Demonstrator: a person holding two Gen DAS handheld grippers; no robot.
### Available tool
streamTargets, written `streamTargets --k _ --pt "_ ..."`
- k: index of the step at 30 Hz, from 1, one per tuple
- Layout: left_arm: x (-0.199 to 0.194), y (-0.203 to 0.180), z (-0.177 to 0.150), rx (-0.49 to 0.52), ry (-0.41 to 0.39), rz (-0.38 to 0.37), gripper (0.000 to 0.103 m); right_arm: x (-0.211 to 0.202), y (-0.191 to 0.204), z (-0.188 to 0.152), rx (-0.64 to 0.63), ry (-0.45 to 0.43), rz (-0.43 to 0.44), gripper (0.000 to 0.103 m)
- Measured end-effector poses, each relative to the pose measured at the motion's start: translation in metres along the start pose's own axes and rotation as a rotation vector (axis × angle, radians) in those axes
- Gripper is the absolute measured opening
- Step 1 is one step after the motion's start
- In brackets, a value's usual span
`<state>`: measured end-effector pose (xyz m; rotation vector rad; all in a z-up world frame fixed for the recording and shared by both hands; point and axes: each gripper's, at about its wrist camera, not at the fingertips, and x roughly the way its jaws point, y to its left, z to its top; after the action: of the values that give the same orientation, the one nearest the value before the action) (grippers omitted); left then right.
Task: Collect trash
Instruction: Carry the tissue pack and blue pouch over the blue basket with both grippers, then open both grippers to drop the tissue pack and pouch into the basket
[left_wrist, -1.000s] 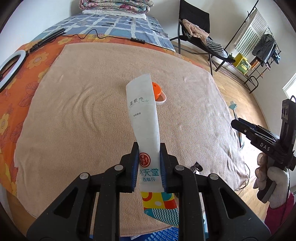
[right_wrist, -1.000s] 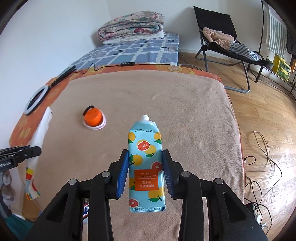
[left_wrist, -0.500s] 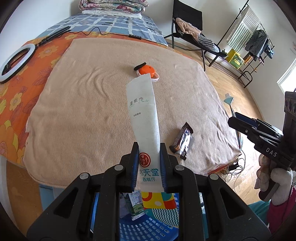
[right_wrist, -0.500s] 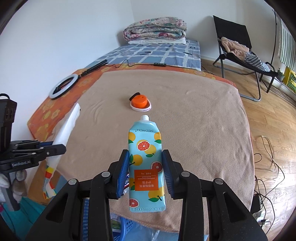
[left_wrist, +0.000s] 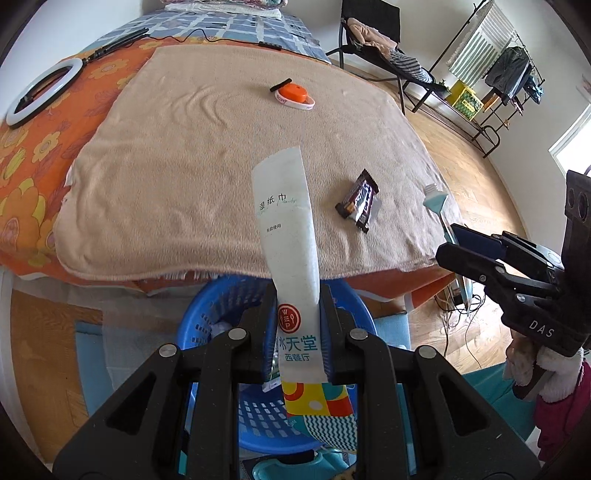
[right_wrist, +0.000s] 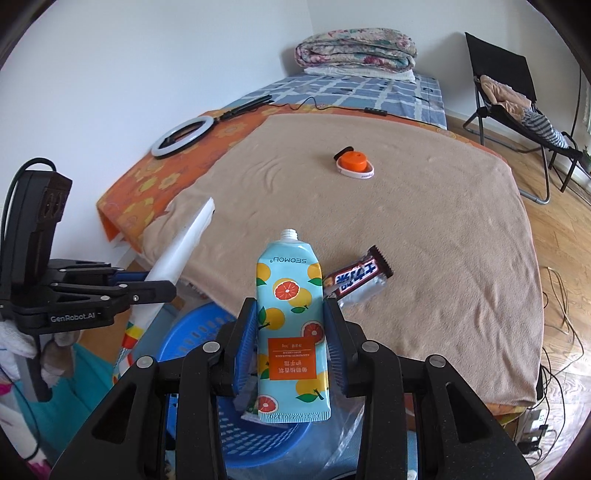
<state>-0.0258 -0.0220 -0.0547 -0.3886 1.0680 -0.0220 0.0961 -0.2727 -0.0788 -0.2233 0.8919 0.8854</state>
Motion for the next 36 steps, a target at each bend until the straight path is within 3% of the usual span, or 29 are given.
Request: streamTargets --k 16,25,36 --pt "0.028 0.01 -0.066 -0.03 0.143 -0.01 0.019 0.032 0.039 -0.061 -0.033 0.122 0.045 0.034" --pt "0.049 0.023 -0.074 -0.059 0.2 0.002 0.019 0.053 0.049 -0.078 -0.047 0.182 0.054 0.034" --pt "0.059 0.033 -0.074 -0.078 0.215 0.032 0.019 0.066 0.044 -0.085 -0.022 0.224 0.045 0.034"
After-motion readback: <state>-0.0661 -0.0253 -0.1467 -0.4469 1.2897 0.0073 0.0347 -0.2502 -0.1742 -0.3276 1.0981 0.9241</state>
